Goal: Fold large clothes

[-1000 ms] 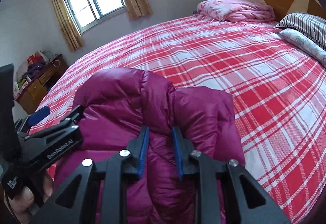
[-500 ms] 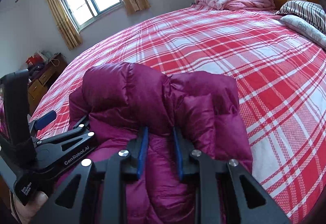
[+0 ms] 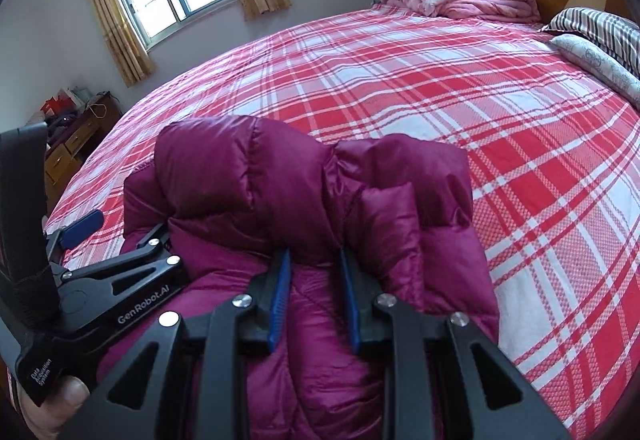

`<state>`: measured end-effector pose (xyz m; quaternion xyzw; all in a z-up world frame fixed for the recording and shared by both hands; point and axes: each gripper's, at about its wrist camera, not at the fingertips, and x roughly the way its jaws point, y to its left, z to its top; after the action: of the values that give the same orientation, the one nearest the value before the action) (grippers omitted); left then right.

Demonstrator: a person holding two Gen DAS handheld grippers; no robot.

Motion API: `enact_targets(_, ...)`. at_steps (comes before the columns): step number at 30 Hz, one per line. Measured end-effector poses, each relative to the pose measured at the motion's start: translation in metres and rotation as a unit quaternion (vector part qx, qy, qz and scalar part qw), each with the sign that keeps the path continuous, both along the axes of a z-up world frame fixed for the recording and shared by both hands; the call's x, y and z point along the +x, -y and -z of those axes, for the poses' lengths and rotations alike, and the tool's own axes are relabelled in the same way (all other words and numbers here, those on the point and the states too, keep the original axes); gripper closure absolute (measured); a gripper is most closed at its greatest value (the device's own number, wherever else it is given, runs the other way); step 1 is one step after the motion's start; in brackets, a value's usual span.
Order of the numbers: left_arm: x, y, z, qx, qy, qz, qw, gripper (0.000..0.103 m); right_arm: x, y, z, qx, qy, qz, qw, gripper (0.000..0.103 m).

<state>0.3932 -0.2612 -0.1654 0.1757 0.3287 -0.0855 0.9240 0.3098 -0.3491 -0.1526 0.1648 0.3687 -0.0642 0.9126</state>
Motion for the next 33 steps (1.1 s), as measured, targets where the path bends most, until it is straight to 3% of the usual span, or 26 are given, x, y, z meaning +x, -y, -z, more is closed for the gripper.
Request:
enact_targets(14, 0.001, -0.006, -0.004, -0.011, -0.013, 0.013, 0.9998, 0.009, 0.001, 0.0, -0.001, 0.005, -0.002, -0.006, 1.0, 0.074)
enact_targets(15, -0.001, -0.012, -0.008, -0.023, -0.021, 0.023, 0.9993, 0.009, -0.002, 0.002, -0.004, 0.016, 0.002, -0.019, 1.0, 0.069)
enact_targets(17, -0.009, -0.038, -0.023, -0.084, -0.042, 0.034, 0.995, 0.009, -0.021, 0.007, -0.019, 0.025, 0.032, -0.025, 0.999, 0.044)
enact_targets(18, -0.015, -0.052, -0.03, -0.114, -0.046, 0.04, 0.9916, 0.009, -0.034, 0.01, -0.027, 0.021, 0.058, -0.013, 0.998, 0.035)
enact_targets(19, -0.022, -0.065, -0.036, -0.138, -0.049, 0.047, 0.9881, 0.01, -0.047, 0.013, -0.034, 0.014, 0.077, 0.003, 0.997, 0.015)
enact_targets(20, -0.027, -0.079, -0.041, -0.162, -0.058, 0.057, 0.9834, 0.01, -0.059, 0.018, -0.04, 0.006, 0.089, 0.018, 0.996, 0.006)
enact_targets(24, -0.034, -0.107, -0.037, -0.23, -0.107, 0.07, 0.9648, 0.01, -0.067, 0.042, -0.032, 0.039, 0.058, 0.023, 0.997, 0.007)
enact_targets(27, -0.033, -0.096, -0.015, -0.225, -0.148, 0.076, 0.96, 0.01, -0.059, 0.054, -0.012, 0.086, 0.02, 0.016, 0.996, 0.009)
enact_targets(30, -0.035, -0.09, 0.0, -0.244, -0.166, 0.075, 0.9525, 0.01, -0.056, 0.052, 0.004, 0.119, 0.005, -0.004, 0.993, 0.021)
enact_targets(32, -0.035, -0.086, 0.002, -0.263, -0.179, 0.085, 0.944, 0.01, -0.054, 0.048, 0.012, 0.152, -0.001, -0.029, 0.988, 0.046)
enact_targets(33, -0.036, -0.085, 0.001, -0.268, -0.183, 0.091, 0.9415, 0.013, -0.055, 0.046, 0.013, 0.167, -0.002, -0.035, 0.985, 0.05)
